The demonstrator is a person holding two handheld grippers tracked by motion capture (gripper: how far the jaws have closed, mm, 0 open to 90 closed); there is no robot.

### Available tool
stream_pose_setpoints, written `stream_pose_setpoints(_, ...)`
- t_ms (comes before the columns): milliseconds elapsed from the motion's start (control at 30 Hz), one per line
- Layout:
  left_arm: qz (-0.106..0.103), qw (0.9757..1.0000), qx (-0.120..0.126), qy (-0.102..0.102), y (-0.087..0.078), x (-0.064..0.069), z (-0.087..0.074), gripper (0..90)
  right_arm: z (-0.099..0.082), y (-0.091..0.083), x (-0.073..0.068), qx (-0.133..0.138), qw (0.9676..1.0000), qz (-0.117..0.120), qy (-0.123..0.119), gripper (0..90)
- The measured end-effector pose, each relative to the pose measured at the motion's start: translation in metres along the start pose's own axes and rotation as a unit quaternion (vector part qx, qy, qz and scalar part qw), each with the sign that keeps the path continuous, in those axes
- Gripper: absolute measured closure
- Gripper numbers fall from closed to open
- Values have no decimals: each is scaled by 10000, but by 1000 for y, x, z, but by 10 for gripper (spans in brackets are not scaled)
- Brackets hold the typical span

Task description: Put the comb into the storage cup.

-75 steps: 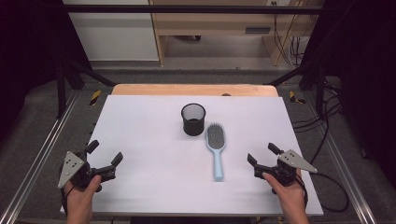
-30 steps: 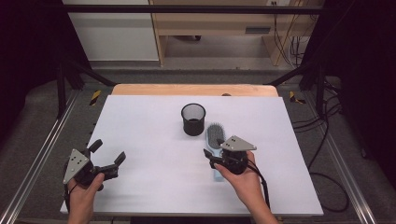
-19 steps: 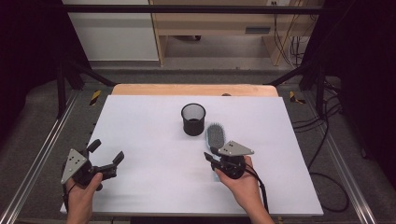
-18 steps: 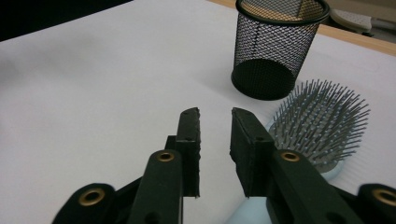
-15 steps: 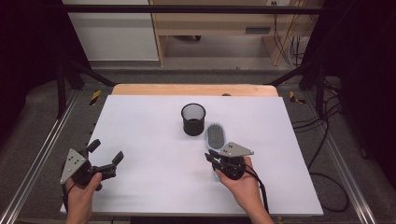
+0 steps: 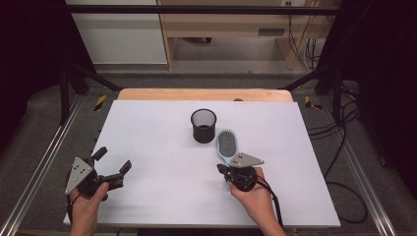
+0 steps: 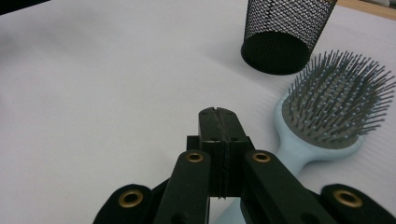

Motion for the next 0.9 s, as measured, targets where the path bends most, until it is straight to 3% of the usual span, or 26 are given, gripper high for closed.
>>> stream_pose_setpoints(167,-79,9999,25,122,3,1,1,5,-5,2,0,-161,9998,19,63,900)
stream_pose_setpoints(400,-145,9999,-63,-3,12,1,-7,7,-13,8,-3,-329,9995,14,42,900)
stream_pose_setpoints(567,-208,9997,-111,22,14,5,-7,7,-22,11,-5,-486,9988,3,4,900)
stream_pose_setpoints(667,-226,9996,-138,27,15,6,-8,7,-28,11,-6,-604,9981,-47,-137,900)
stream_pose_setpoints(900,-263,9995,-165,54,15,8,-8,7,-37,13,-6,-848,9963,-34,-148,900)
Point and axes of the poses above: each handheld gripper's, and its own axes: y roughly forward along the jaws, z roughly out of its top, x roughly to its right, the point moved 7 cm from there along y, roughly forward along the jaws, and after that the axes turned 14 degrees about -z, right-handed, at the moved point
